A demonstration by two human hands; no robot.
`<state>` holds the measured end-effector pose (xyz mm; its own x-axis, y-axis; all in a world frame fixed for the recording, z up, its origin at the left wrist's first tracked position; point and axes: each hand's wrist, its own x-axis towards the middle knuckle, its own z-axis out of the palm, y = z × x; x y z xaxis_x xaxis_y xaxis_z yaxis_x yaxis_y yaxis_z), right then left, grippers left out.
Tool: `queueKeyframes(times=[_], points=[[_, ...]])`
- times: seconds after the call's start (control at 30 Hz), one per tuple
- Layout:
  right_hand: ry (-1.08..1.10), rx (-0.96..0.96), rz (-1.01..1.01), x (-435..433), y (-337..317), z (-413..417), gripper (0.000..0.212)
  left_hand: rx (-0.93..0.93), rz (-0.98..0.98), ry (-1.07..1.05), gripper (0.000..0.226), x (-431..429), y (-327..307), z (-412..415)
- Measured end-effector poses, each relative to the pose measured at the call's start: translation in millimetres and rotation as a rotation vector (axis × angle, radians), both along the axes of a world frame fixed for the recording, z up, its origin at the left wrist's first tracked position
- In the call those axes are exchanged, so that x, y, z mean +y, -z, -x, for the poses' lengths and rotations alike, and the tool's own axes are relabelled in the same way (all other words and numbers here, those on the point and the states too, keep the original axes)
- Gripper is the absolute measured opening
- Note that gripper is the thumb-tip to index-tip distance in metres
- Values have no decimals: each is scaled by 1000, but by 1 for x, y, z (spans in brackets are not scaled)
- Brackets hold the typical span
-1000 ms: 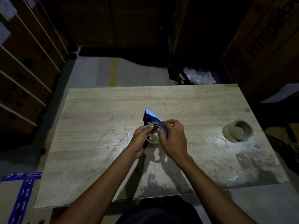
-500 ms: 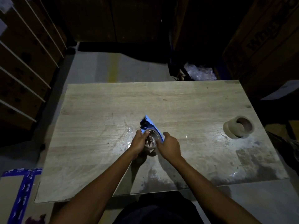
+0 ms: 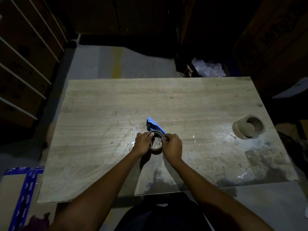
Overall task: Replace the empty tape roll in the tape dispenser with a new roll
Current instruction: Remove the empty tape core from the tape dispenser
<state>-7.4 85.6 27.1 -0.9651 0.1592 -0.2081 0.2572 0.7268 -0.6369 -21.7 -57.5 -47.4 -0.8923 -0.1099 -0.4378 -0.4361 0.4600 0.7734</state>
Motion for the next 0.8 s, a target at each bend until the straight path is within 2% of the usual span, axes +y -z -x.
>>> queueKeyframes(times=[0.07,0.17,0.3,0.5,0.73,0.8], points=[[1,-18,-25,0,4,3,13,19,7,22,35,6,-45,-4],[9,-59,-32,-1,3,7,17,34,8,4,26,8,-58,-3],[27,-38,-8,3,-4,7,19,45,-27,-71,20,11,-66,-4],[-5,25,-5,11,-8,-1,14,41,-48,-101,24,14,-68,-15],[-73,-80,7,10,-12,-10,13,-31,-37,-128,4,14,-61,-27],[-124,-82,18,9,-15,-11,15,-39,-23,-154,9,17,-62,-29]])
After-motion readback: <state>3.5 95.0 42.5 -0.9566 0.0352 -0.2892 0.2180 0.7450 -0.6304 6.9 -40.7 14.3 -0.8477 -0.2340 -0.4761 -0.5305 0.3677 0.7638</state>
